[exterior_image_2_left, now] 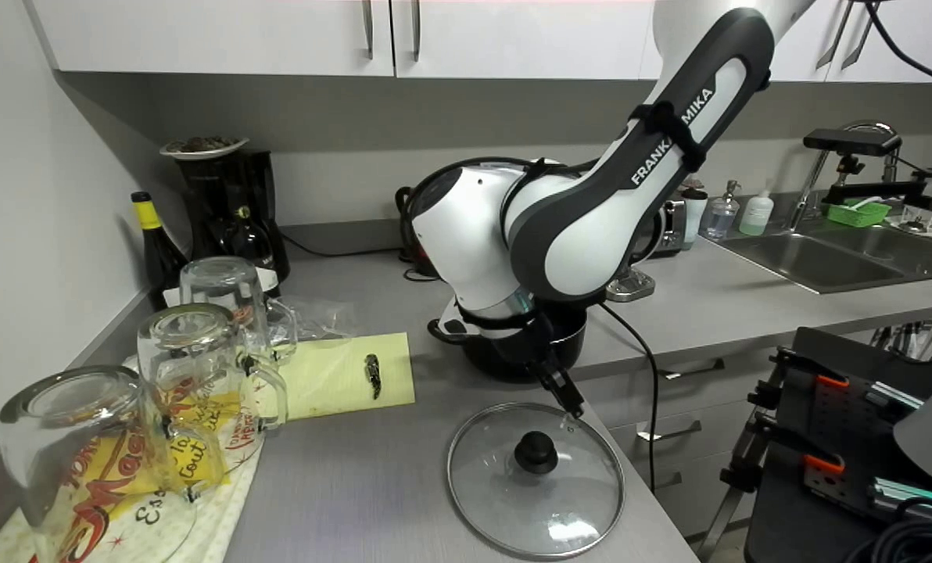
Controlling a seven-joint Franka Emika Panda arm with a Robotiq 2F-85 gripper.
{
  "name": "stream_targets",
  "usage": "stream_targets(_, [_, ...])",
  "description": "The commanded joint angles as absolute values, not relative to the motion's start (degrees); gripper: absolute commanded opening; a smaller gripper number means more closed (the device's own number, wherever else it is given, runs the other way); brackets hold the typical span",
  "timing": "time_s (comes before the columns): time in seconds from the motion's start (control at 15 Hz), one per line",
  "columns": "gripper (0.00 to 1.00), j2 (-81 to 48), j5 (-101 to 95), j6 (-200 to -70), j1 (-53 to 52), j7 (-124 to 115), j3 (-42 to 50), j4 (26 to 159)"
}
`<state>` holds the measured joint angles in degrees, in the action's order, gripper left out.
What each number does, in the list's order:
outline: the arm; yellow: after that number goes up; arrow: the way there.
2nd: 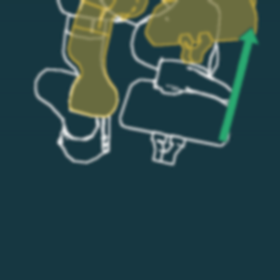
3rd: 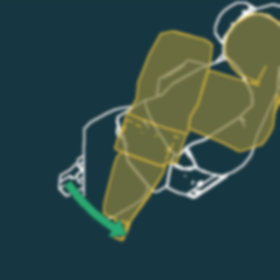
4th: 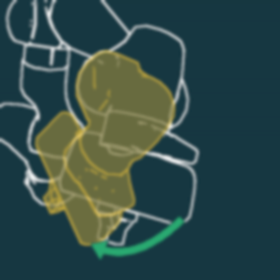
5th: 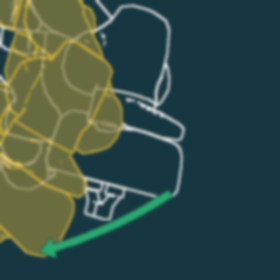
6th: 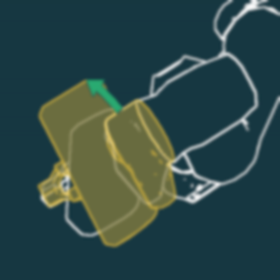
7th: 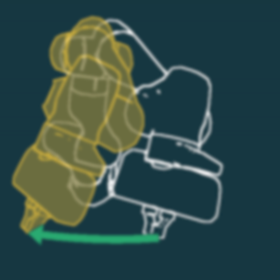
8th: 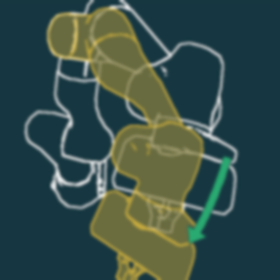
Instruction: Put the lid on the pot
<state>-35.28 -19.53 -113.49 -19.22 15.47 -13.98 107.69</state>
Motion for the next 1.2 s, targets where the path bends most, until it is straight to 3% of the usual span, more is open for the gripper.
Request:
stream_targets(0.0, [1.0,-38.7,-20.7,-113.4,-20.0,18.3,-14.4,105.3])
stream_targets(1.13, [1.0,-40.0,-22.7,-127.2,-21.0,26.7,-16.5,107.4])
